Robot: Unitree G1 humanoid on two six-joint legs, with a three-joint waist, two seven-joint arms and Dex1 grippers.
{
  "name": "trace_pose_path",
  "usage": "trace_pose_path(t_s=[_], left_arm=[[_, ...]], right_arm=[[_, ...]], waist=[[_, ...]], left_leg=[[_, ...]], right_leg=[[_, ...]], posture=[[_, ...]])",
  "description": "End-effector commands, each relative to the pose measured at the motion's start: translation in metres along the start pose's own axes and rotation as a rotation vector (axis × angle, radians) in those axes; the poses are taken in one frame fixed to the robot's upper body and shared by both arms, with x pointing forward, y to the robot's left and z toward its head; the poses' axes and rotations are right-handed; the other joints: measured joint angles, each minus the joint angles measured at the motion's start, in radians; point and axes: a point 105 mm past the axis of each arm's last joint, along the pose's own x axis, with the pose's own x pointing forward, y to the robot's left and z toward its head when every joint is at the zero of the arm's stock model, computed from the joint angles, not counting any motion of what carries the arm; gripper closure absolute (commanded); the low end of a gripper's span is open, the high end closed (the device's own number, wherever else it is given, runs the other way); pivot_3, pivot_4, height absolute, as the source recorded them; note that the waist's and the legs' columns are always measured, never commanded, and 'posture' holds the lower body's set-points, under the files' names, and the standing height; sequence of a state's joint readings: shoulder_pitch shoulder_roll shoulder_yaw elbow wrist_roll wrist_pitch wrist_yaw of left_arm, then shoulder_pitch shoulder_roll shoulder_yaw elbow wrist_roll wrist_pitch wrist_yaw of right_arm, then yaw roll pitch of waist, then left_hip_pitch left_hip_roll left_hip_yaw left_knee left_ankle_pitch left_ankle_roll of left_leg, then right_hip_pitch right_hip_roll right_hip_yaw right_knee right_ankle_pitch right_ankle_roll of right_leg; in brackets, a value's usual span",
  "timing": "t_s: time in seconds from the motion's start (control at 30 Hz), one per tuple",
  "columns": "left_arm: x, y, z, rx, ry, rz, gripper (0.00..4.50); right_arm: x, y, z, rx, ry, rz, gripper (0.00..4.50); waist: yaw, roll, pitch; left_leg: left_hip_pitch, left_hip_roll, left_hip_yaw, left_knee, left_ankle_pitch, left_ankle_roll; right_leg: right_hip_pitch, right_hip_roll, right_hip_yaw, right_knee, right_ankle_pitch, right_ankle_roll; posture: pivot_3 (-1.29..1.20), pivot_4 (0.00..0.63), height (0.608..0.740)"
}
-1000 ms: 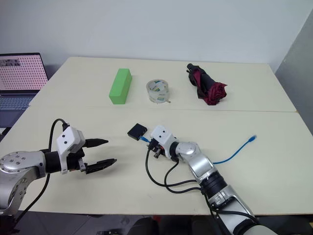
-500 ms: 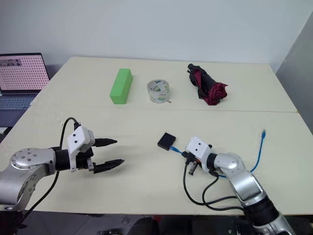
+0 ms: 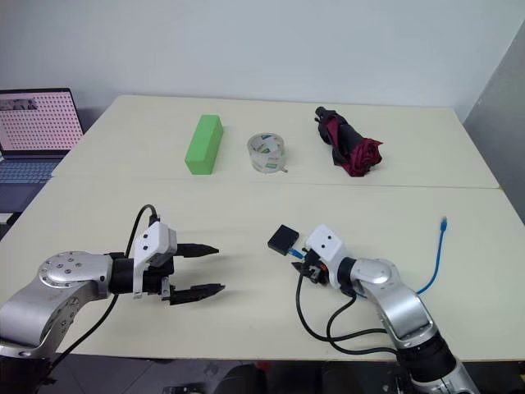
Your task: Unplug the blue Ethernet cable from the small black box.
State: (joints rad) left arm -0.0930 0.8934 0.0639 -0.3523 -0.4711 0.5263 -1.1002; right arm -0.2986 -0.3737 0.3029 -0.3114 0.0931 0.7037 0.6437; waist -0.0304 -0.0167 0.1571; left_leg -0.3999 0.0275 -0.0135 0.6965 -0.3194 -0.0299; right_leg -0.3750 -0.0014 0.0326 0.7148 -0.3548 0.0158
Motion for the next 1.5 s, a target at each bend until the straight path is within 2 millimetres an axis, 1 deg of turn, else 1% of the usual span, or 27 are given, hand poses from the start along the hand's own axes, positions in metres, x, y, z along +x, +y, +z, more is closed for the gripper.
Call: trace_pose_path(t_s=[0.03,0.17,0.2,0.3,0.33,0.37,0.4,0.43,0.53,0.6,0.7,0.77,0.83,1.03,1.23,1.33,1.5], left_arm=[[0.005,-0.004,0.009,0.025,-0.030,-0.019,0.00],[0.007,-0.002,0.009,0.018,-0.038,-0.010,0.00],[0.007,-0.001,0.008,0.015,-0.040,-0.006,0.00],[0.008,0.000,0.007,0.010,-0.042,0.001,0.00],[0.007,0.002,0.006,0.005,-0.043,0.009,0.00],[0.008,0.003,0.005,-0.004,-0.049,0.017,0.00],[0.008,0.006,0.004,-0.019,-0.058,0.032,0.00],[0.008,0.009,0.004,-0.036,-0.067,0.046,0.00],[0.009,0.018,0.009,-0.141,-0.140,0.083,0.00],[0.009,0.022,0.016,-0.237,-0.208,0.080,0.00],[0.011,0.024,0.026,-0.366,-0.292,0.048,0.00],[0.014,0.022,0.031,-0.403,-0.309,0.014,0.00],[0.017,0.021,0.033,-0.419,-0.316,-0.006,0.00],[0.027,0.017,0.045,-0.445,-0.355,-0.067,0.00],[0.029,0.012,0.052,-0.456,-0.383,-0.137,0.00],[0.029,0.011,0.053,-0.472,-0.405,-0.160,0.52],[0.027,0.011,0.054,-0.480,-0.416,-0.173,1.68]], right_arm=[[0.010,-0.002,0.003,-0.011,-0.010,-0.004,2.35],[0.013,-0.003,0.002,-0.011,-0.009,0.003,2.35],[0.014,-0.003,0.003,-0.013,-0.011,0.003,2.73],[0.014,-0.004,0.004,-0.030,-0.016,0.008,3.41],[0.013,-0.004,0.005,-0.048,-0.016,0.012,3.69],[0.013,-0.004,0.006,-0.067,-0.017,0.017,3.92],[0.011,-0.004,0.008,-0.100,-0.020,0.020,4.05],[0.010,-0.004,0.010,-0.133,-0.028,0.022,4.32],[0.006,-0.004,0.028,-0.254,-0.100,0.025,4.35],[0.002,-0.006,0.040,-0.364,-0.154,0.014,4.35],[-0.005,-0.004,0.056,-0.647,-0.231,0.017,4.35],[-0.009,0.001,0.061,-0.835,-0.267,0.049,4.35],[-0.012,0.006,0.063,-0.965,-0.300,0.086,4.35],[-0.018,0.015,0.071,-1.108,-0.414,0.134,4.35],[-0.020,0.017,0.079,-1.145,-0.465,0.135,4.35],[-0.019,0.016,0.080,-1.153,-0.467,0.131,4.35],[-0.020,0.016,0.079,-1.160,-0.465,0.131,4.35]], waist=[[-0.001,0.000,0.000],[-0.001,0.000,0.000],[-0.001,0.000,0.000],[-0.001,0.000,0.000],[-0.001,0.000,0.000],[-0.001,0.000,0.000],[-0.001,0.000,0.000],[0.000,0.000,0.000],[0.001,0.000,0.000],[0.000,0.000,0.000],[-0.001,0.000,0.000],[-0.002,0.000,0.000],[-0.002,0.000,0.000],[-0.001,-0.001,0.000],[-0.001,-0.001,0.000],[-0.001,-0.001,0.000],[-0.001,-0.001,0.000]], left_leg=[[0.000,0.000,0.000,0.000,0.000,0.000],[0.000,0.000,0.000,0.000,0.000,0.000],[0.000,0.000,0.000,0.000,0.000,0.000],[0.000,0.000,0.000,0.000,0.000,0.000],[0.000,0.000,0.000,0.000,0.000,0.000],[0.000,0.000,0.000,0.000,0.000,0.000],[0.000,0.000,0.000,0.000,0.000,0.000],[0.000,0.000,0.000,0.000,0.000,0.000],[0.000,0.000,0.000,0.000,0.000,0.000],[0.000,0.000,0.000,0.001,0.000,0.000],[0.000,0.000,0.000,0.001,0.000,0.000],[0.000,0.000,0.000,0.001,0.001,-0.001],[0.000,0.000,0.000,0.001,0.002,-0.003],[0.000,0.000,0.000,0.002,0.002,-0.003],[0.000,0.001,0.000,0.002,0.002,-0.003],[0.000,0.001,0.000,0.002,0.002,-0.003],[0.000,0.001,0.000,0.002,0.002,-0.003]], right_leg=[[0.000,0.000,0.000,0.000,0.000,0.000],[0.000,0.000,0.000,0.000,0.000,0.000],[0.000,0.000,0.000,0.000,0.000,0.000],[0.000,0.000,0.000,0.000,0.000,0.000],[0.000,0.000,0.000,0.000,0.000,0.000],[0.000,0.000,0.000,0.000,0.000,0.000],[0.000,0.000,0.000,0.000,0.000,0.000],[0.000,0.000,0.000,0.000,0.000,0.000],[0.000,0.000,0.000,0.000,0.000,0.000],[0.000,0.000,0.000,0.000,0.000,0.000],[0.000,0.000,0.000,0.000,0.000,0.000],[0.000,0.000,0.000,0.000,0.000,0.000],[0.000,0.000,0.000,0.000,0.000,0.000],[0.001,0.000,0.000,0.000,0.000,0.000],[0.001,0.000,0.000,0.000,0.000,0.000],[0.001,0.000,0.000,0.000,0.000,0.000],[0.001,0.000,0.000,0.000,0.000,0.000]], posture=[[0.00,0.150,0.740],[0.00,0.150,0.740],[0.00,0.150,0.740],[0.00,0.150,0.740],[0.00,0.150,0.740],[0.00,0.150,0.740],[0.00,0.150,0.740],[0.00,0.150,0.740],[0.00,0.150,0.740],[0.00,0.150,0.740],[0.00,0.150,0.740],[0.00,0.150,0.740],[0.00,0.150,0.740],[0.00,0.150,0.740],[0.00,0.150,0.740],[0.00,0.150,0.740],[0.00,0.150,0.740]])
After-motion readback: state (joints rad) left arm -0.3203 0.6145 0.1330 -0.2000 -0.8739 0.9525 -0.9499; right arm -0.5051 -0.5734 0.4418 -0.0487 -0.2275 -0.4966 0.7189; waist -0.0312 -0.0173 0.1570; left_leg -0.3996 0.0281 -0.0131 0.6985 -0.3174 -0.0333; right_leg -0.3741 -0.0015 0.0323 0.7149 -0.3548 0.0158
